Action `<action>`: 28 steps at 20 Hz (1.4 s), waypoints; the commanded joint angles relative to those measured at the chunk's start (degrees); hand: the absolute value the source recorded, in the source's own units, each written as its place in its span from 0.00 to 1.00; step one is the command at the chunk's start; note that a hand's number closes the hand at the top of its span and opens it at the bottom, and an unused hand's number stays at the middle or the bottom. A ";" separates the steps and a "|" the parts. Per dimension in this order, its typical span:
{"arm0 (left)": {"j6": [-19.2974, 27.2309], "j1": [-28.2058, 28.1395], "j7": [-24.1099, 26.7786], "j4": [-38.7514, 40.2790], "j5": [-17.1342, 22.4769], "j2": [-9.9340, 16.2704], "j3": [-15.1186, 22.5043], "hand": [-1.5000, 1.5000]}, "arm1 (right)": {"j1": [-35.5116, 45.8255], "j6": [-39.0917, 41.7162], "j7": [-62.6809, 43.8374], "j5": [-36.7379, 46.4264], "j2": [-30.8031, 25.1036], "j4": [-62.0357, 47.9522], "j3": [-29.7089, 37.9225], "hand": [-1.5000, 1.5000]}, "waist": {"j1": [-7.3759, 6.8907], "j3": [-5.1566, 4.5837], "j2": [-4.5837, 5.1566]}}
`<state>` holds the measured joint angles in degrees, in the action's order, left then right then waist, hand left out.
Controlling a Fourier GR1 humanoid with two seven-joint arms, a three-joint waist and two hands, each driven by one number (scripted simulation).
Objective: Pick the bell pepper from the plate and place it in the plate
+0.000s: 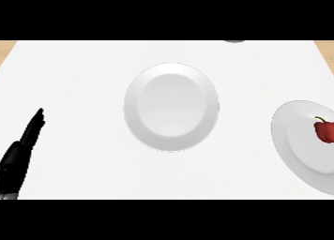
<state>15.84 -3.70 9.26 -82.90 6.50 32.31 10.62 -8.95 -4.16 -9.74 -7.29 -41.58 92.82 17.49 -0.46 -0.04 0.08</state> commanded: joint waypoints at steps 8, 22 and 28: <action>-1.52 1.69 0.11 2.23 -2.65 -2.52 -1.58 0.50 | 8.32 9.20 1.33 10.10 -2.11 -17.59 -8.55 0.00 | -0.16 0.08 0.12; -5.29 0.38 -3.78 -2.36 -7.02 -6.01 -6.15 0.50 | 16.25 17.36 9.96 18.42 1.31 -32.22 -8.99 0.00 | 0.26 0.06 -0.07; -10.13 0.16 -0.65 1.08 -7.15 -5.94 -11.39 0.50 | 23.06 17.61 11.36 22.74 2.21 -41.55 -7.62 0.00 | 0.15 0.06 -0.03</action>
<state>8.54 -4.62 8.27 -83.40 -0.80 25.85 2.33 12.25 13.13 -1.80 12.80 -39.55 56.57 9.23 -0.36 0.02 0.04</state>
